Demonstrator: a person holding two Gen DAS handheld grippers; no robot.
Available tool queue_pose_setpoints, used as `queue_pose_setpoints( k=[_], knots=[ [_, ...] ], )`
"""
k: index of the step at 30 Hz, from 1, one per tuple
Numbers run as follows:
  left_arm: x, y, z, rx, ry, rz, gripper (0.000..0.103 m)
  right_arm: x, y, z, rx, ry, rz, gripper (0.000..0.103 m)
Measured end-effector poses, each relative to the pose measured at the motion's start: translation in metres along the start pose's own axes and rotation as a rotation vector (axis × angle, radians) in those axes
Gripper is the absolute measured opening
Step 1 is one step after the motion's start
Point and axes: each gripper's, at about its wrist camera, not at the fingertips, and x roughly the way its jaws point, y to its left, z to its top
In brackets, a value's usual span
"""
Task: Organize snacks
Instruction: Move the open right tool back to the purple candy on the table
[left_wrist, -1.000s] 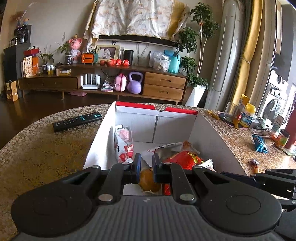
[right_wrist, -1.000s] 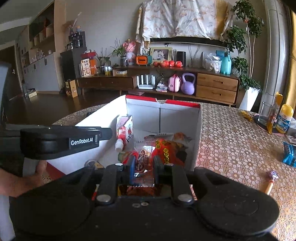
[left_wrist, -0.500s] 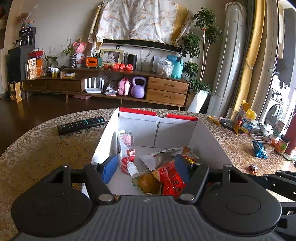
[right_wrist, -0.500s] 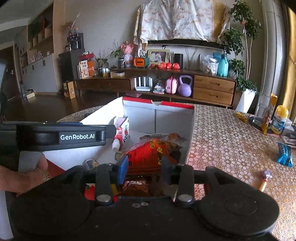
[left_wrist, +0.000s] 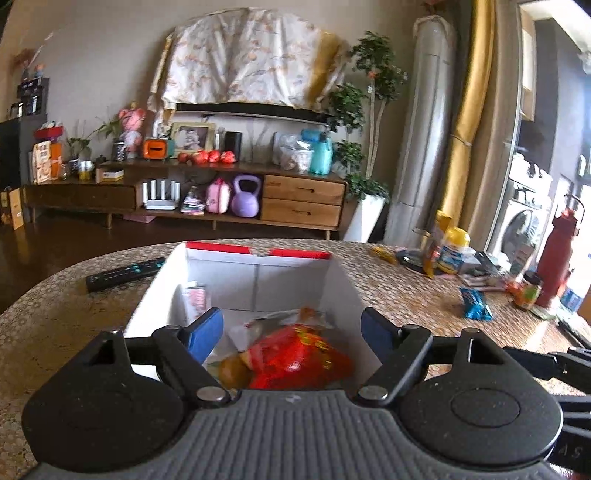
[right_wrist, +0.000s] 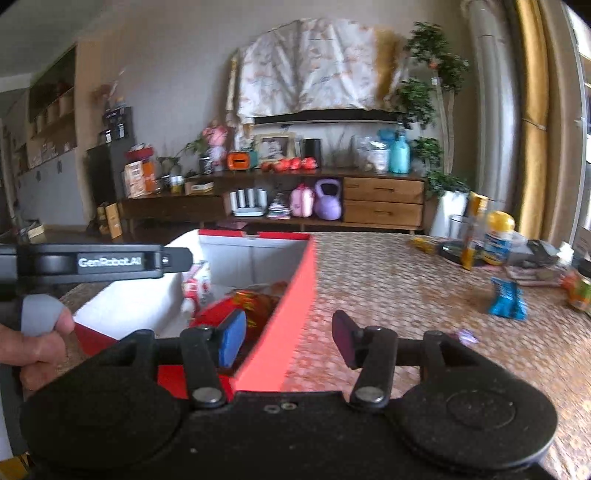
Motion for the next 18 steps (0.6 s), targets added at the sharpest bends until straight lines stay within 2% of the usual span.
queue_pose_setpoints(
  k=[8, 12, 18],
  knots=[
    [-0.009, -0.034, -0.003, 0.046, -0.002, -0.051, 0.083, -0.019, -0.036, -0.012, 0.059, -0.002, -0.075, 0.052],
    [-0.01, -0.052, -0.003, 0.071, -0.004, -0.083, 0.083, -0.027, -0.052, -0.02, 0.085, -0.005, -0.108, 0.056],
    [-0.002, -0.088, -0.009, 0.124, 0.005, -0.159, 0.083, -0.039, -0.081, -0.036, 0.125, -0.001, -0.176, 0.059]
  ],
)
